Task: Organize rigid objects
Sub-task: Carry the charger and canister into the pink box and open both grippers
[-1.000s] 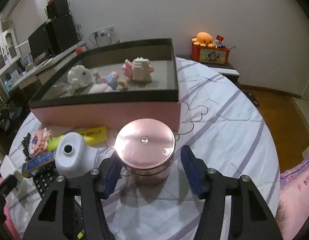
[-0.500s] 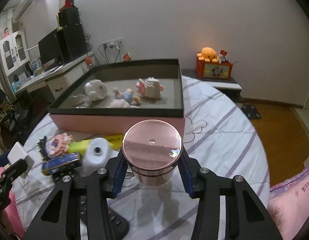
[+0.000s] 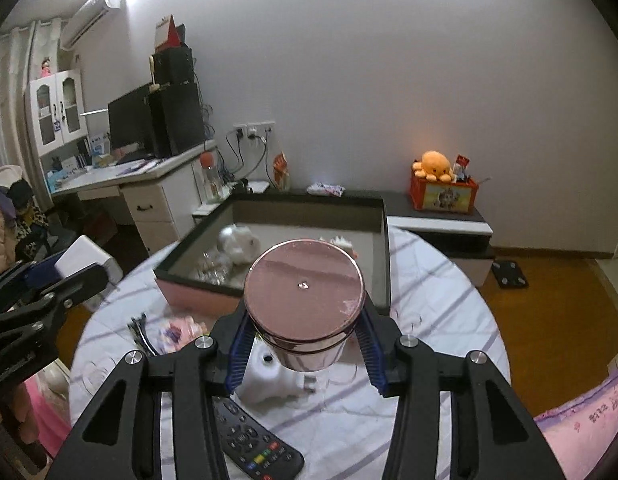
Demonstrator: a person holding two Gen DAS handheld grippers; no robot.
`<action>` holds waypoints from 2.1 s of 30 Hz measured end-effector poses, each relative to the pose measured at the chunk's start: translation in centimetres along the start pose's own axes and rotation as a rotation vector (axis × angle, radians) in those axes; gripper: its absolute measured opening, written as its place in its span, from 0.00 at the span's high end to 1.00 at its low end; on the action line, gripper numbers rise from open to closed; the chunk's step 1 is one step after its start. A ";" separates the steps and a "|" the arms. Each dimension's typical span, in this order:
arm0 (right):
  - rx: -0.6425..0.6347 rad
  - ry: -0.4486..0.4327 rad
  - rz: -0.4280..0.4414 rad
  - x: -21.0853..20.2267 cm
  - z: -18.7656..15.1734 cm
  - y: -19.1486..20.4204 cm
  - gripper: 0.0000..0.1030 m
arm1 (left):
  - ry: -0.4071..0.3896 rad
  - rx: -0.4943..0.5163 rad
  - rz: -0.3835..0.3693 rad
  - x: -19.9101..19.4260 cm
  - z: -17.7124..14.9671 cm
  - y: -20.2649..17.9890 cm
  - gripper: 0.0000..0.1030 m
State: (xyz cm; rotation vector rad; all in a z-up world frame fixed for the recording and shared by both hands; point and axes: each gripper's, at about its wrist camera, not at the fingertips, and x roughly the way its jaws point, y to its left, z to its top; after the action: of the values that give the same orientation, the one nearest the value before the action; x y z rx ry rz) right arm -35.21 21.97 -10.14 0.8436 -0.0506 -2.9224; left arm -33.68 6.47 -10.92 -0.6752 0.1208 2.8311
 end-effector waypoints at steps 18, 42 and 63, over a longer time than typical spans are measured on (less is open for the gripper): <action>-0.068 -0.058 0.001 4.7 5.4 0.8 0.53 | -0.057 -0.011 0.066 7.7 5.2 0.6 0.48; -0.028 0.274 -0.064 17.0 1.7 -3.2 0.53 | 0.265 0.041 -0.027 20.5 1.2 -1.7 0.48; -0.003 0.124 -0.037 10.1 2.8 -2.8 0.35 | 0.119 -0.028 -0.029 12.2 2.9 0.6 0.08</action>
State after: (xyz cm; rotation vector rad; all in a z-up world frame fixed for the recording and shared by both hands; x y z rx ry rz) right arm -45.41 23.72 -13.25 1.0343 -0.0221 -2.8957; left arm -45.69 8.68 -13.90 -0.8445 0.0904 2.7695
